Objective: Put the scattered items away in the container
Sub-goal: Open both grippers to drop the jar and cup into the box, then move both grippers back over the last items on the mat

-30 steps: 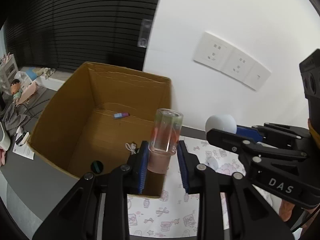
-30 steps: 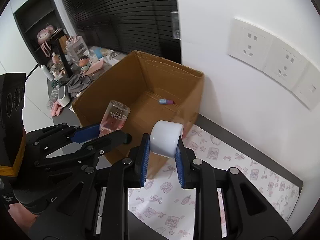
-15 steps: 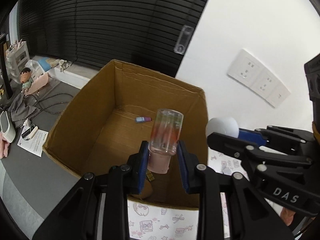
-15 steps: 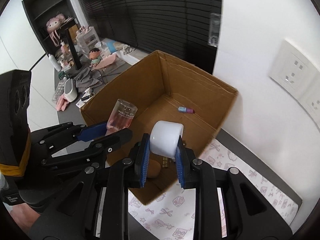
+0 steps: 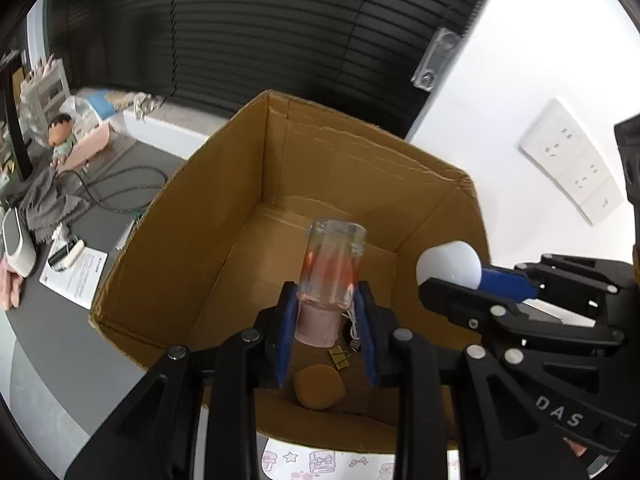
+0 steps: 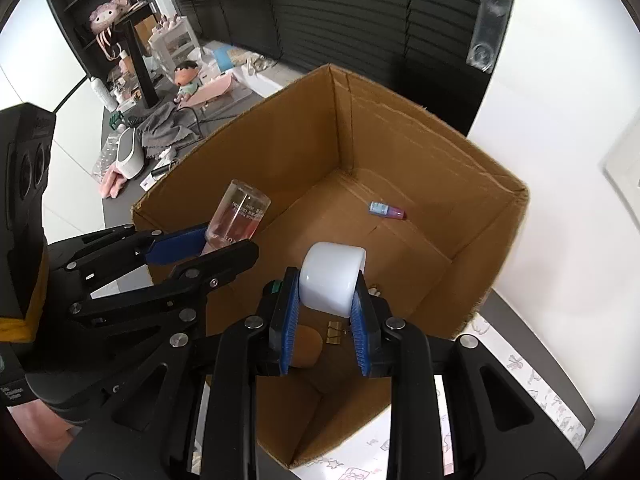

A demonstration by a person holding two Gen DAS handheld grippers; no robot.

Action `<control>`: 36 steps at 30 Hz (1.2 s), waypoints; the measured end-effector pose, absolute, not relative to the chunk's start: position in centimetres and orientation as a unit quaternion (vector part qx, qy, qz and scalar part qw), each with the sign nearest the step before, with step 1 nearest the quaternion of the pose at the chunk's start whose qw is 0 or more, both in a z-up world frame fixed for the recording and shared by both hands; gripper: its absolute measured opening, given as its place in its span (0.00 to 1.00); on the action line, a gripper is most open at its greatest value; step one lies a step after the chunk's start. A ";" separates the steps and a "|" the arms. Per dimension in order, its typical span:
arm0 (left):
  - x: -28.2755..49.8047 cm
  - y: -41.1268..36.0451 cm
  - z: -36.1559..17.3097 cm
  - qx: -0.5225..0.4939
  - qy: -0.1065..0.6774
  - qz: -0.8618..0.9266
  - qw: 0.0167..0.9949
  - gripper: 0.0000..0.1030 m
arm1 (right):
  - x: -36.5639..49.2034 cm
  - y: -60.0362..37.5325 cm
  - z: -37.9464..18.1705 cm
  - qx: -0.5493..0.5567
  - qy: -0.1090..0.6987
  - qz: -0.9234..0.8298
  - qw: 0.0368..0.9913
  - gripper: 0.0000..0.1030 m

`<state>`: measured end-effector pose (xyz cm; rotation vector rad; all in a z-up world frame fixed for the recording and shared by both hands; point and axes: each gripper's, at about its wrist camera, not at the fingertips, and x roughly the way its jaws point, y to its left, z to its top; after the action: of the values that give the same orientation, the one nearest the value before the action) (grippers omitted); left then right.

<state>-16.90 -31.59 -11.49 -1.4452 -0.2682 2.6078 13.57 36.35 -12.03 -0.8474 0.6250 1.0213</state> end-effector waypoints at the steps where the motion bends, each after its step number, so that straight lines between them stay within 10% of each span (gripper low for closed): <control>1: -17.0 -31.7 -11.7 -0.483 -0.089 0.868 0.072 0.28 | 13.7 36.6 -12.3 -0.391 0.287 0.465 0.741 0.24; 19: -17.5 -32.7 -13.2 -0.498 -0.091 0.861 0.054 0.28 | 14.5 36.6 -13.2 -0.418 0.287 0.455 0.732 0.25; 23: -17.4 -32.7 -12.8 -0.494 -0.092 0.863 0.056 0.28 | 14.4 36.3 -12.7 -0.414 0.278 0.451 0.740 0.52; 30: -17.0 -33.5 -11.4 -0.472 -0.084 0.877 0.019 0.84 | 14.6 35.0 -11.1 -0.398 0.257 0.442 0.762 0.86; 36: -16.5 -33.3 -10.7 -0.462 -0.082 0.882 0.030 0.99 | 15.1 33.7 -10.3 -0.393 0.250 0.440 0.768 1.00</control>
<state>-16.49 -33.29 -10.66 -1.4258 -0.2536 2.7202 15.11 33.69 -10.26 -0.8533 0.5419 0.9556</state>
